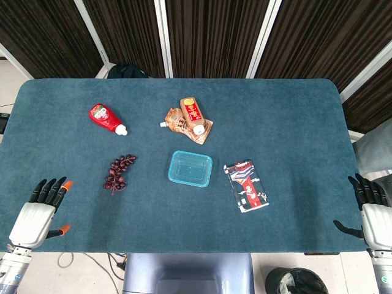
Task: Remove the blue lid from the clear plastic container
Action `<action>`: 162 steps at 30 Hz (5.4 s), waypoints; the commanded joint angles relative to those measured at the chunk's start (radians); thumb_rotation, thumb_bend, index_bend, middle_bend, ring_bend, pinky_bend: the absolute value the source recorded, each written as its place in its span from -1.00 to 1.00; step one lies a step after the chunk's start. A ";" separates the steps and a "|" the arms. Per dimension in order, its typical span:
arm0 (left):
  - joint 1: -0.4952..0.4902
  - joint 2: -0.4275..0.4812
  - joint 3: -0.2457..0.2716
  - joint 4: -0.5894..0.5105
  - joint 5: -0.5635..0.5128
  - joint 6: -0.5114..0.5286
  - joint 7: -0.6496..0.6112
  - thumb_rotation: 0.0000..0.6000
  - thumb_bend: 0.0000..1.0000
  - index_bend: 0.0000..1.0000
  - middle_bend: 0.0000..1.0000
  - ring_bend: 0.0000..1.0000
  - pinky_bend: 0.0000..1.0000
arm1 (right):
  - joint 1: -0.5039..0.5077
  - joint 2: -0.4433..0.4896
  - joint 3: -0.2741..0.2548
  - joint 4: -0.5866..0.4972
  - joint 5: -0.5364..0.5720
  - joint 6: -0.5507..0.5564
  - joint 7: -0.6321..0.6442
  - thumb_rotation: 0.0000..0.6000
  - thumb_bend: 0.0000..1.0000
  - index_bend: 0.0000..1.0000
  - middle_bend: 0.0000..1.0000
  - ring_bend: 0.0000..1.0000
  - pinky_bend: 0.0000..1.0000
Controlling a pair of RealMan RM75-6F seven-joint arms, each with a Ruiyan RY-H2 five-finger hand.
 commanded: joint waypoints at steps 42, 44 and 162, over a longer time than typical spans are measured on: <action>-0.561 -0.163 -0.317 -0.184 -0.765 -0.460 0.403 1.00 -1.00 -1.00 -1.00 -1.00 -1.00 | 0.004 -0.009 0.014 -0.008 0.045 -0.024 0.012 1.00 -0.67 -1.00 -1.00 -1.00 -1.00; -0.613 -0.201 -0.322 -0.158 -0.829 -0.467 0.441 1.00 -1.00 -1.00 -1.00 -1.00 -1.00 | 0.004 -0.009 0.014 -0.013 0.049 -0.029 0.012 1.00 -0.67 -1.00 -1.00 -1.00 -1.00; -1.135 -0.566 -0.156 0.334 -0.820 -0.681 0.200 1.00 -1.00 -0.64 -0.54 -0.53 -0.13 | 0.154 -0.179 0.050 -0.189 0.093 -0.154 -0.279 1.00 -0.67 -1.00 -1.00 -1.00 -1.00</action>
